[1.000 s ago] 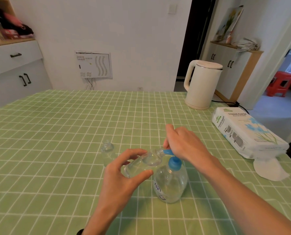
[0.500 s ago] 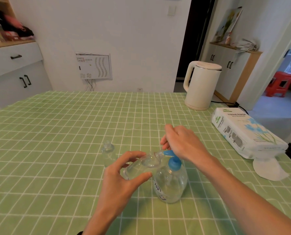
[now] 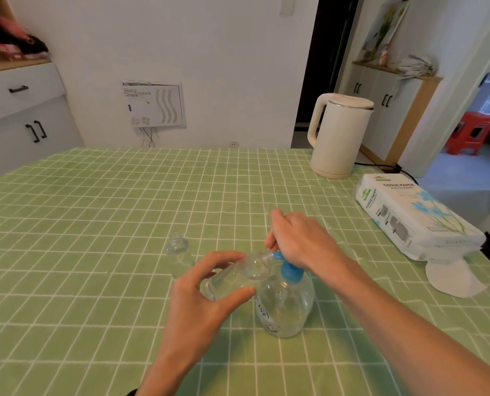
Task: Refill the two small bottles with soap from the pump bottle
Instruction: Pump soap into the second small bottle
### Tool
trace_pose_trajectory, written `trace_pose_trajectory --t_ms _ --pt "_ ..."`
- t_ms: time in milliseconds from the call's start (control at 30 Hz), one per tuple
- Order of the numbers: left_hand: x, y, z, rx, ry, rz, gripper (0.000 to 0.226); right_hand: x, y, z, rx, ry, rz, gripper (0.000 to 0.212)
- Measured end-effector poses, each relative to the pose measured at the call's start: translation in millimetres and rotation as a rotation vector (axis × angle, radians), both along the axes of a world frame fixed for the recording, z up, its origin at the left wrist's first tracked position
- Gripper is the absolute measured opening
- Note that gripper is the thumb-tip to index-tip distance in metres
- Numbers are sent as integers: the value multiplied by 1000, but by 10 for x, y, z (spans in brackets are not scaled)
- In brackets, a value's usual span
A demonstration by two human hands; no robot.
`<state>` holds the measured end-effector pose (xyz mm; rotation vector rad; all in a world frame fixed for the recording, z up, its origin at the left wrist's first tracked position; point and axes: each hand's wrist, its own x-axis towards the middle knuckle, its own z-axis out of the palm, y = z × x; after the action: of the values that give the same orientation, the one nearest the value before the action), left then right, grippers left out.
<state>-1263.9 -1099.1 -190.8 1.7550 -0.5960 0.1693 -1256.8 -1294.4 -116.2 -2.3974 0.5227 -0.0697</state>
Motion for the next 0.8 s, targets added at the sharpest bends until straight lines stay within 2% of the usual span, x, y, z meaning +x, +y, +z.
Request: trace_pose_trajectory --t_ms 267,467,800 --pt "-23 -7 -10 -9 22 7 42 -22 3 -15 25 -14 -11 66" --pt "-21 3 18 -10 24 8 43 12 -19 71 -65 -15 -5 66" --pt "-25 13 0 -10 28 6 43 -32 22 -35 49 14 -15 63"
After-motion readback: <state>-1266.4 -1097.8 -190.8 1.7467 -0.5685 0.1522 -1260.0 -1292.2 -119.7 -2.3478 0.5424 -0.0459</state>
